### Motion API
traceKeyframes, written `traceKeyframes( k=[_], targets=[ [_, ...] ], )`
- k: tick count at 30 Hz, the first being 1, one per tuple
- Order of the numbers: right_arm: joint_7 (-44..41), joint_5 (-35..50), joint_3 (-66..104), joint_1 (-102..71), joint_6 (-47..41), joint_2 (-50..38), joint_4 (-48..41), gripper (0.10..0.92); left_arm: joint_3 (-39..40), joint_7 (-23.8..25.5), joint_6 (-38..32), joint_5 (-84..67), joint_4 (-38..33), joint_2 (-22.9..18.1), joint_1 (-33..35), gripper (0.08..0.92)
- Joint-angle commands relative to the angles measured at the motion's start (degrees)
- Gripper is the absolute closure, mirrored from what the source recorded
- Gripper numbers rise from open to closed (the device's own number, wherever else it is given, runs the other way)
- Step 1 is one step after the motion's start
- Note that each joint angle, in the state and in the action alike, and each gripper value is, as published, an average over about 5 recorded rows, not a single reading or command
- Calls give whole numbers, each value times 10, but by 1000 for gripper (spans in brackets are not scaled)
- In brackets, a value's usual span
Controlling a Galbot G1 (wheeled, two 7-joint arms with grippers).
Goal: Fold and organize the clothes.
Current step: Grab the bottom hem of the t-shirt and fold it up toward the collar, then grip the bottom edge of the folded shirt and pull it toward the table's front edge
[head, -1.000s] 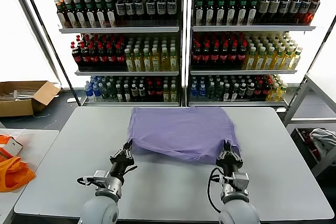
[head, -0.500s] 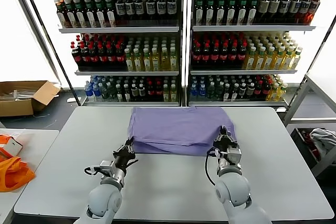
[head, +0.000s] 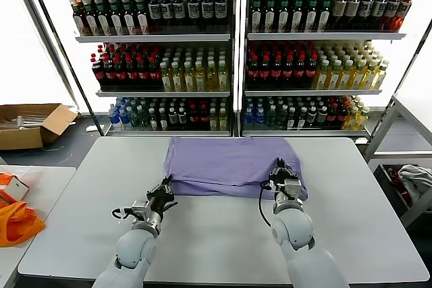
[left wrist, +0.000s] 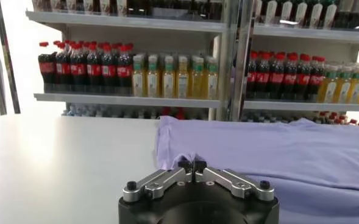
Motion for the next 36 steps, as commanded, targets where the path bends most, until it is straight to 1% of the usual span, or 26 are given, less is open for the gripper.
traceKeyframes(
  k=[1,5,13,14,19,22,25,36],
  targets=[
    [15,51,0,16,-10,6,-1,740,-2,3,3,11,-18,2,3,817],
    [50,94,1,10,-12,12,23,627,-3,2,25,15,-54,6,18,705],
    [77,80,16,-56,-50,0,92,393,-4,-2,79,22,-124,24,52,471],
    [78,80,19,-67,-55,-3,100,376,-5,-2,85,21,-130,27,55,445],
    [83,83,44,-109,-86,-17,145,235,-10,-6,119,-8,-148,34,56,298],
    [84,87,58,-129,-103,-27,170,207,-11,-6,134,-16,-148,35,55,222],
    [83,87,68,-143,-107,-35,177,203,-9,-6,141,-16,-140,36,53,184],
    [75,87,95,-151,-107,-47,139,203,-5,-12,142,-14,-98,39,41,177]
  ],
)
